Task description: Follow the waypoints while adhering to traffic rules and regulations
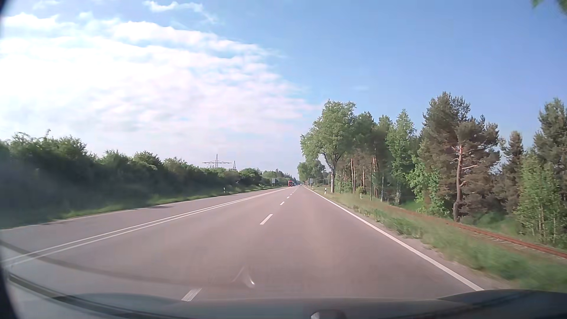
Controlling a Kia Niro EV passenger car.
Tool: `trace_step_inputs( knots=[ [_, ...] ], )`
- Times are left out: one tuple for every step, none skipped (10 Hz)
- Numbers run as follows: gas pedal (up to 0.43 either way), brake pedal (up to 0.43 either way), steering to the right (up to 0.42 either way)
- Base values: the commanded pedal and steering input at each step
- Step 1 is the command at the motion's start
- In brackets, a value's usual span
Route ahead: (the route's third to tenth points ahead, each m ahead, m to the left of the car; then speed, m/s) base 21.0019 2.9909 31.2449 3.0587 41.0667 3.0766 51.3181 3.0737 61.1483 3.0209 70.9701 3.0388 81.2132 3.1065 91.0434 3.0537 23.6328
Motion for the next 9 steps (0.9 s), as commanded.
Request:
trace_step_inputs(
  knots=[
    [0.228, 0.0, 0.002],
    [0.228, 0.0, 0.002],
    [0.228, 0.0, 0.002],
    [0.228, 0.0, 0.002],
    [0.228, 0.0, 0.002],
    [0.228, 0.0, 0.001],
    [0.228, 0.0, 0.001],
    [0.228, 0.0, 0.001],
    [0.228, 0.0, 0.001]
  ],
)
